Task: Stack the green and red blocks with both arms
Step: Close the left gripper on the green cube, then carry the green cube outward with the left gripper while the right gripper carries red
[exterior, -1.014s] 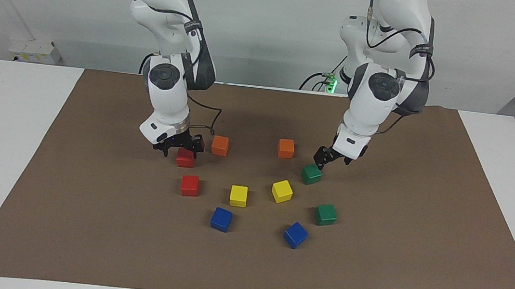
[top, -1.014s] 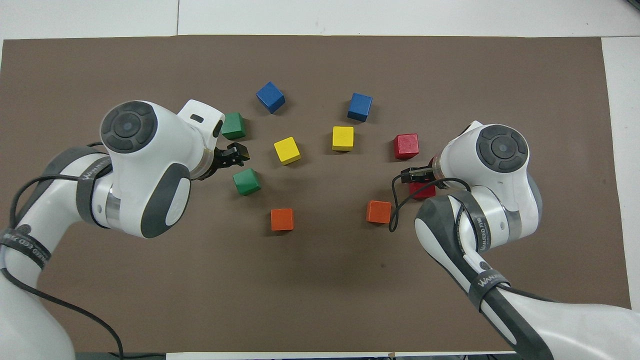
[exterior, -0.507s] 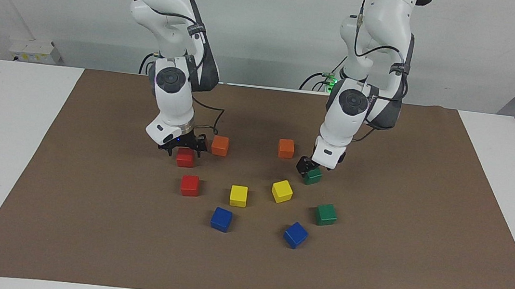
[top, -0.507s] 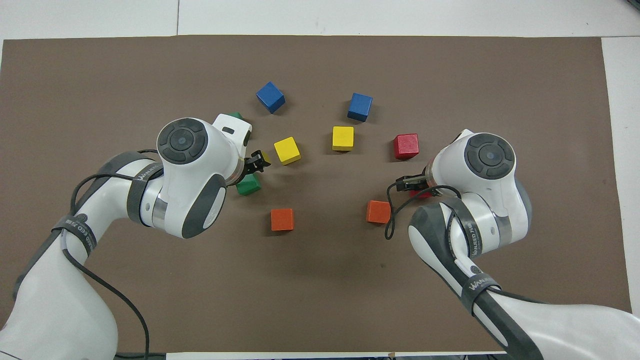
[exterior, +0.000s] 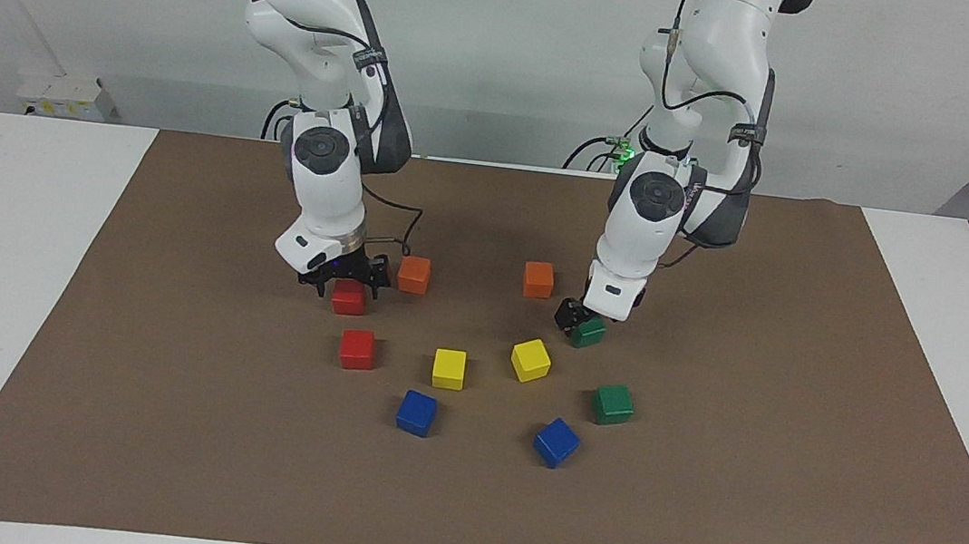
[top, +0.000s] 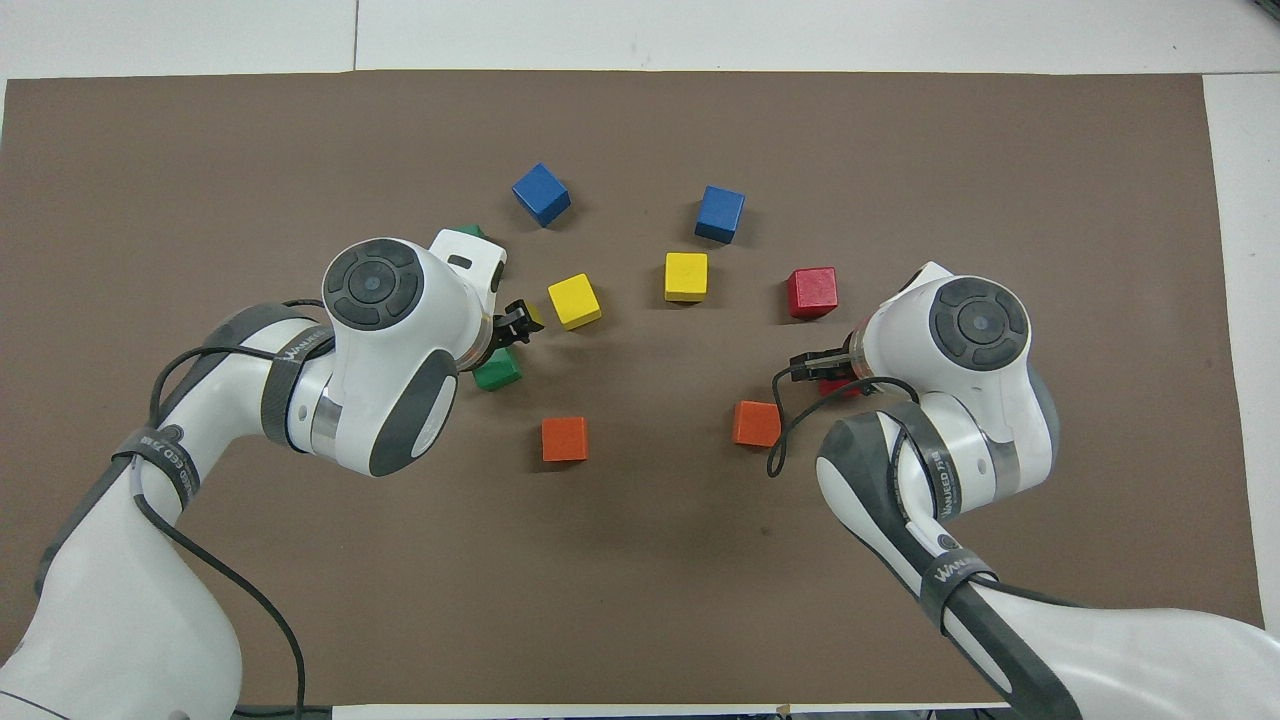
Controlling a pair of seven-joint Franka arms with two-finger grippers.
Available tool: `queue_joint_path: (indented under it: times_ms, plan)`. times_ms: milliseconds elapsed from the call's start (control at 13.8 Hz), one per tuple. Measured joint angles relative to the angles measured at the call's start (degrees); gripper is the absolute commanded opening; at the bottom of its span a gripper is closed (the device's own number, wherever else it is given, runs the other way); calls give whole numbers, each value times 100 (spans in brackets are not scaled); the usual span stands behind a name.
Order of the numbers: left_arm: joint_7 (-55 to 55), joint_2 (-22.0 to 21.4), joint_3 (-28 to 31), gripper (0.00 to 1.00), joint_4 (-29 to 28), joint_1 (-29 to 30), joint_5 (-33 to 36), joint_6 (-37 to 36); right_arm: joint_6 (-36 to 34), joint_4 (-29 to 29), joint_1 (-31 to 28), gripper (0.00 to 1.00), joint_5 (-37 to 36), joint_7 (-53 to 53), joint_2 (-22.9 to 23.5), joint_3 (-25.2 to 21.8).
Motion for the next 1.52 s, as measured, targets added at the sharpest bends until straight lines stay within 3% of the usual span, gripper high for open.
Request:
queue_joint_path:
  times_ms: [435, 580, 652, 725, 797, 870, 942, 1014, 1232, 1522]
  plan:
    - [-160, 40, 0, 99, -237, -8, 1, 242, 27, -81, 0, 100, 0, 0, 51, -1]
    - [-259, 40, 0, 77, -260, -21, 1, 262, 129, -101, 0, 100, 0, 0, 79, -1]
    - [-291, 40, 0, 51, -272, -28, 1, 275, 155, -102, 0, 96, 0, 0, 91, -1]
    - [-305, 40, 0, 25, -286, -33, 2, 297, 163, -102, 0, 86, 0, 0, 95, -1]
    - [-309, 40, 0, 8, -302, -35, 2, 318, 164, -102, 0, 68, 0, 0, 96, -2]
    - [-310, 39, 1, 0, -308, -37, 5, 325, 164, -102, 0, 46, 0, 0, 96, -2]
    - [-310, 39, 3, 0, -307, -37, 32, 321, 164, -102, 0, 20, 0, 0, 96, -3]
    - [-310, 38, 9, 0, -299, -38, 129, 300, 164, -102, 0, 0, 0, 0, 96, -5]
    - [-101, -59, 98, 0, -131, -3, 489, 39, 164, -93, -10, 0, 1, 0, 96, -15]
    - [1432, -373, 134, 0, -9, 716, 501, -285, -365, 326, -146, 0, 0, -21, 74, -46]
